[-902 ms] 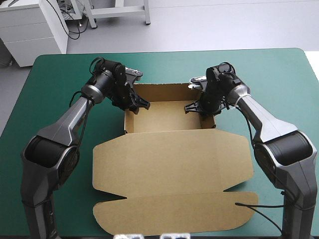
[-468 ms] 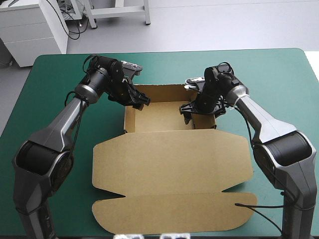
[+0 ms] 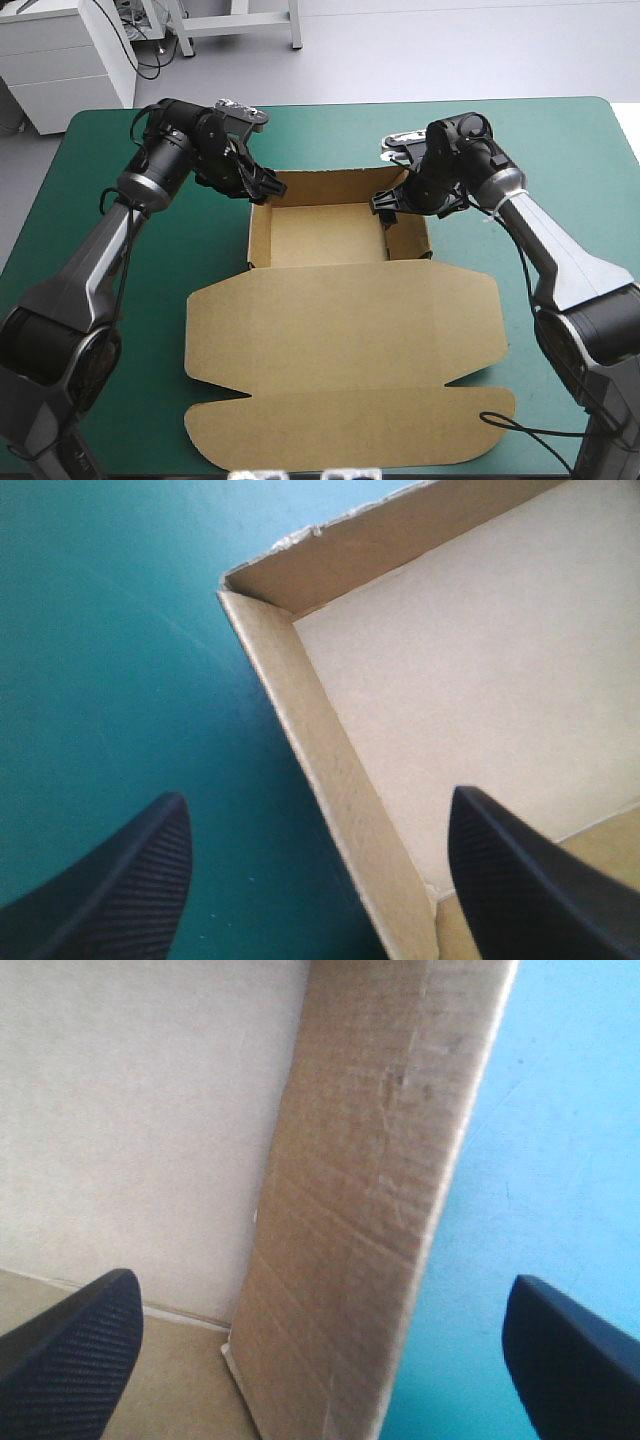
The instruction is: Fold the box
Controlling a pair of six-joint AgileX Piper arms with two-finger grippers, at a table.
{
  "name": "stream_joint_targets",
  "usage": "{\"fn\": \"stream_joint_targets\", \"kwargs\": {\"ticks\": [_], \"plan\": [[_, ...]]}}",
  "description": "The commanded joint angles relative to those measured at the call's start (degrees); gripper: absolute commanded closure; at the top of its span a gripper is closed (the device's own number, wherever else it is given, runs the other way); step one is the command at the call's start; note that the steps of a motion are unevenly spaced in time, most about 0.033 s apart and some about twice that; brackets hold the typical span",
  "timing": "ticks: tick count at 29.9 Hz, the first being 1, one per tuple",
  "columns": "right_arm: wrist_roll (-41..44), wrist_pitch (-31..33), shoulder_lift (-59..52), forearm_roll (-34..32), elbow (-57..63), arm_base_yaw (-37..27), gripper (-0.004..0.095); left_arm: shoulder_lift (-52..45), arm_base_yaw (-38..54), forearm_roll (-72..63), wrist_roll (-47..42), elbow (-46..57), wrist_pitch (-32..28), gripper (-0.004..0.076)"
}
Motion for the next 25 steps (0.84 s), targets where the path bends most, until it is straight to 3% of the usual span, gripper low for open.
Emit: {"fn": "stream_joint_targets", "kwargs": {"ticks": [1, 5, 10, 17, 25], "plan": [[-1.43, 0.67, -6.79, -0.35, -1.69, -0.20, 0.0007, -8.60, -0.13, -1.61, -0.65, -0.04, 2.65, 0.0290], [-2.01, 0.67, -10.16, -1.36, -1.69, -0.20, 0.0007, -18.15, -0.13, 4.07, 1.20, 5.33, 2.65, 0.0526], [-2.01, 0.67, -11.82, -1.86, -1.69, -0.20, 0.0007, -32.12, -0.13, 15.53, 3.10, 16.35, 2.65, 0.0721], [-2.01, -0.70, -11.32, -1.86, -1.69, -0.20, 0.0007, -51.44, -0.13, 16.33, 3.10, 35.53, 2.55, 0.0731], [-3.17, -0.73, -7.91, -1.44, -1.69, -0.20, 0.0007, -63.47, -0.13, 8.53, 2.39, 55.69, 2.56, 0.0731]]}}
